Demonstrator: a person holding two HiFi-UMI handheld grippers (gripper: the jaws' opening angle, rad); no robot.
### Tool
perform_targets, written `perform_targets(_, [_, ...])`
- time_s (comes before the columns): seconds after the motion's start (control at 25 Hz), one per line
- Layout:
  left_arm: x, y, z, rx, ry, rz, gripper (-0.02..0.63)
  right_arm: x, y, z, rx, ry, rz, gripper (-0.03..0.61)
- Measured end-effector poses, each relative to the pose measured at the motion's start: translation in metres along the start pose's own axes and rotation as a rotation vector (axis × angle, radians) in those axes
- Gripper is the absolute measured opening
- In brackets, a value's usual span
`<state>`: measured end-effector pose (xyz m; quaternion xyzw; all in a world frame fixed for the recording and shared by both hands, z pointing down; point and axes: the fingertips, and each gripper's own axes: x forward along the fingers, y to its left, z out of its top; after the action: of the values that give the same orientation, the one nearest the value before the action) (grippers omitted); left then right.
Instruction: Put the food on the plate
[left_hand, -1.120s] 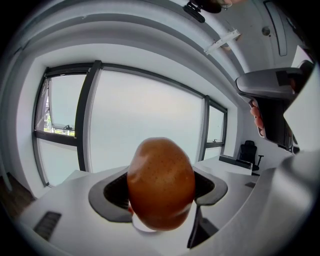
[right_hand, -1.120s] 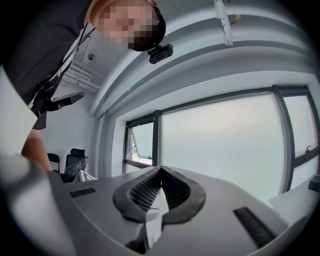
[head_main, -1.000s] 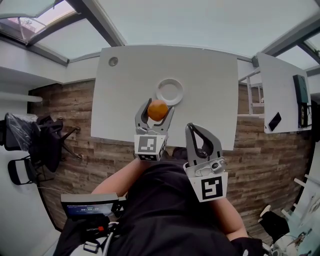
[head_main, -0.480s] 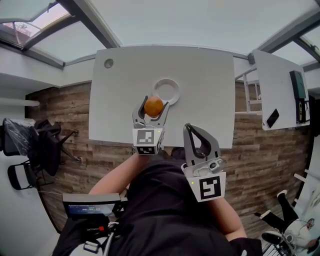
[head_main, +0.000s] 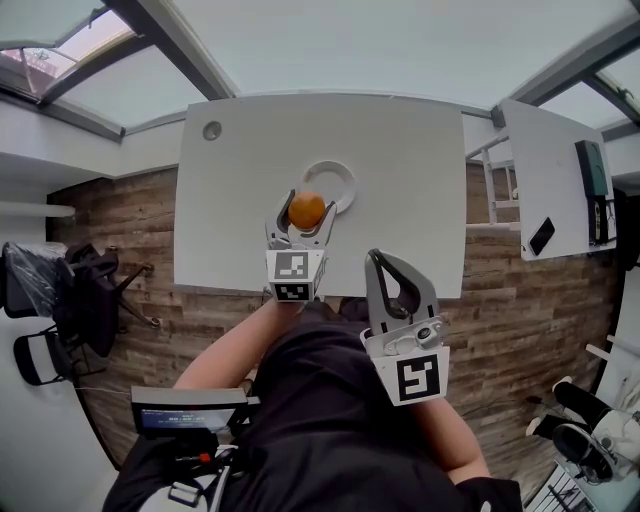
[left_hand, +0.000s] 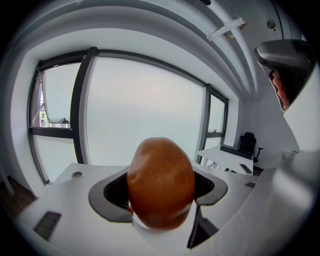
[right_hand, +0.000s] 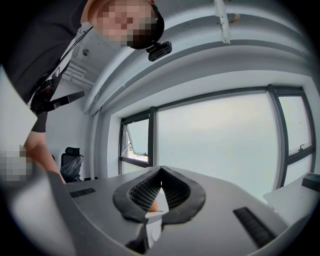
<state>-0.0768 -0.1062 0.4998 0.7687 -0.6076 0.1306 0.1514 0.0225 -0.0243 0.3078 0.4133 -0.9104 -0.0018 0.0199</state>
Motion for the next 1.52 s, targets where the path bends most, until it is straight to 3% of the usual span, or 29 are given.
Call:
perform_targets(0.48, [0.027, 0.002, -0.015, 0.007, 0.052, -0.019, 0.333, 0.011, -0.013, 0.001, -0.016, -0.003, -0.020, 0.006])
perform_targets(0.72, [0.039, 0.005, -0.029, -0.032, 0.074, -0.011, 0.333, 0.012, -0.016, -0.003, -0.007, 0.000, -0.029, 0.006])
perform_targets(1.2, [0.057, 0.007, -0.070, 0.022, 0.168, -0.025, 0.333, 0.002, -0.023, -0.015, -0.014, 0.049, -0.047, 0.006])
perform_targets(1.52, [0.081, 0.007, -0.076, 0.064, 0.171, -0.041, 0.333, 0.002, -0.030, -0.019, -0.012, 0.060, -0.061, 0.006])
